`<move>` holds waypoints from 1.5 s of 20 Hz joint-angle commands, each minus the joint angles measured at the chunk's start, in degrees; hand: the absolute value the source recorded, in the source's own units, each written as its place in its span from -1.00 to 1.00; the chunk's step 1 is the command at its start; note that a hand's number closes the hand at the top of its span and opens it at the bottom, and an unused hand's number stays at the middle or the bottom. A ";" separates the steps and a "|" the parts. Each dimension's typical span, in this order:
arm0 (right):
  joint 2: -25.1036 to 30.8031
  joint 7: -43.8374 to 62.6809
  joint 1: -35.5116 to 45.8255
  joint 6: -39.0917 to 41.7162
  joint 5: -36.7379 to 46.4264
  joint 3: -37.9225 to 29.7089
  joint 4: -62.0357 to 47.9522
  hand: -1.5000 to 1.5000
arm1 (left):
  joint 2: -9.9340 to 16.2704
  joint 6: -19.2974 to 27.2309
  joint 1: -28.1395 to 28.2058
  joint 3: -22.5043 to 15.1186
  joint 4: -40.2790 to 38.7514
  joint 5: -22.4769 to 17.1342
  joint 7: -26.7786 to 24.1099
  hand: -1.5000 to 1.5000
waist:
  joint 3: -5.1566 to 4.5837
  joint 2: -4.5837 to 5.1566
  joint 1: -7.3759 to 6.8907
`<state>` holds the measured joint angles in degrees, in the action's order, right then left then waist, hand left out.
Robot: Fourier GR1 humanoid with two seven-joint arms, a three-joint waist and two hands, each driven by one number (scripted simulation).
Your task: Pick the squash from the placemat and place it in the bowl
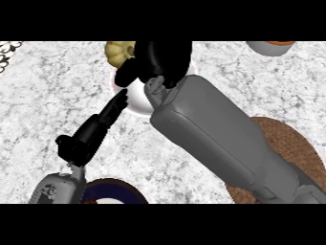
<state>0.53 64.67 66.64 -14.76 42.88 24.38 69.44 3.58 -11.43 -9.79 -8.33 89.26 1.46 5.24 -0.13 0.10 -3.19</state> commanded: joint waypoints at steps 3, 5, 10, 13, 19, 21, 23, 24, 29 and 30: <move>-0.51 6.23 4.05 -5.11 3.62 -2.14 -12.10 1.00 | -0.44 0.79 2.03 -0.33 0.05 0.90 -1.17 0.00 | 0.03 0.22 1.27; -0.51 3.91 -0.93 -7.52 7.89 -0.41 -13.41 1.00 | 0.11 0.43 1.41 0.45 1.30 0.10 0.50 0.00 | 0.08 0.10 2.09; -0.51 1.93 0.32 -9.46 10.44 -2.56 -18.67 1.00 | -1.17 1.46 3.72 -1.22 2.32 1.76 -1.78 0.00 | 0.10 0.04 2.05; -0.50 -4.32 -2.67 -8.37 5.94 -4.01 -23.42 1.00 | 1.22 -0.56 0.87 2.89 0.36 -1.03 -1.00 0.00 | 0.10 0.26 1.93; -0.52 -13.39 -7.78 -5.07 -13.56 -12.54 -24.92 -1.00 | 1.64 -1.34 0.82 2.21 1.24 -0.81 -1.14 0.00 | 0.18 0.73 0.79; -0.53 -21.23 -7.62 -6.14 -16.04 -13.01 -27.99 -1.00 | -0.29 0.29 1.29 0.26 1.47 0.77 0.13 0.00 | 0.17 0.63 1.01; -0.53 -27.48 -7.28 -7.56 -15.95 -14.78 -29.94 -1.00 | -0.16 0.40 0.23 1.37 1.73 0.27 0.16 0.00 | 0.16 0.52 1.55; -0.53 -28.36 -4.75 -9.18 -16.17 -16.18 -31.52 -1.00 | 0.33 -0.15 4.18 -0.06 3.85 1.03 -1.19 0.00 | 0.16 0.51 1.00; -0.53 -30.10 -4.04 -17.63 -16.03 -16.39 -33.92 -1.00 | -1.04 1.15 0.48 0.23 3.44 1.29 2.94 0.00 | 0.14 0.26 1.89; -0.53 -29.54 -4.37 -20.57 -15.01 -17.77 -32.09 -1.00 | -1.20 1.26 2.04 0.52 0.36 1.78 -1.52 0.00 | 0.12 0.26 2.31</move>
<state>0.01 36.95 61.58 -29.56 27.72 9.04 38.01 3.08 -10.90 -7.73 -8.01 92.31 2.39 6.00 0.02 0.43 -1.53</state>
